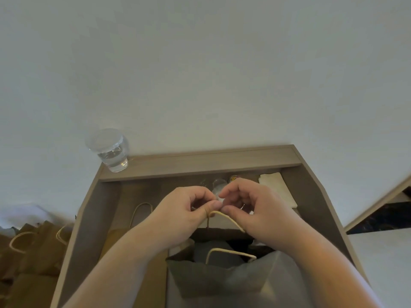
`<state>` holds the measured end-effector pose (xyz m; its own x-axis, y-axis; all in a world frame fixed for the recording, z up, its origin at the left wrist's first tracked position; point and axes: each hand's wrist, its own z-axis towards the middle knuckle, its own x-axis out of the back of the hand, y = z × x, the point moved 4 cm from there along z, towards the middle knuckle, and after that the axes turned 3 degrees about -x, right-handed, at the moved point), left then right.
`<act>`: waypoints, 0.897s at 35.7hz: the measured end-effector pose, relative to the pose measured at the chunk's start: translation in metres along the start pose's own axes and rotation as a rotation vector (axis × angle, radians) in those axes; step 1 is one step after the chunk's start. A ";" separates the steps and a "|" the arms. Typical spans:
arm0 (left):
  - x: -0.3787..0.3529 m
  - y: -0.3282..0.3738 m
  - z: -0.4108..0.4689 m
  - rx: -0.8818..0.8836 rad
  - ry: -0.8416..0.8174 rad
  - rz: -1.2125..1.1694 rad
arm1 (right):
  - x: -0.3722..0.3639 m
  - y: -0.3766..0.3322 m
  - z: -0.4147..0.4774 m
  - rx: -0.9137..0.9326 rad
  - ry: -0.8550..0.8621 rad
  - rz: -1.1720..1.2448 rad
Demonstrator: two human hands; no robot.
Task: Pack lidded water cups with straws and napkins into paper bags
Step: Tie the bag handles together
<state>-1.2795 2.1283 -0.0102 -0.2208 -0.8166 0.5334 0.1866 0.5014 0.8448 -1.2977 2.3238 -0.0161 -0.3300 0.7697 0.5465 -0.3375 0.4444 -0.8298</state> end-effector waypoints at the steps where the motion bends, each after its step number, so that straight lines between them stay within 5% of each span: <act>1: -0.001 0.001 0.000 0.004 0.001 -0.002 | 0.000 -0.001 0.000 0.002 -0.002 -0.004; 12: 0.007 0.003 -0.016 0.042 0.031 -0.068 | 0.008 0.001 0.000 -0.025 0.057 -0.075; 17: 0.020 -0.011 -0.050 0.041 -0.175 0.014 | 0.017 0.008 -0.002 -0.104 0.008 -0.087; 25: -0.003 -0.003 -0.061 -0.020 -0.140 0.523 | 0.011 0.007 -0.001 -0.147 -0.094 -0.089; 32: -0.020 0.005 -0.047 -0.071 -0.016 0.646 | 0.004 -0.006 -0.006 -0.161 -0.214 -0.173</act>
<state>-1.2287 2.1333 -0.0189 -0.0569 -0.3526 0.9341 0.3492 0.8694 0.3495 -1.2917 2.3273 -0.0099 -0.4638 0.5700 0.6782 -0.2663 0.6404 -0.7204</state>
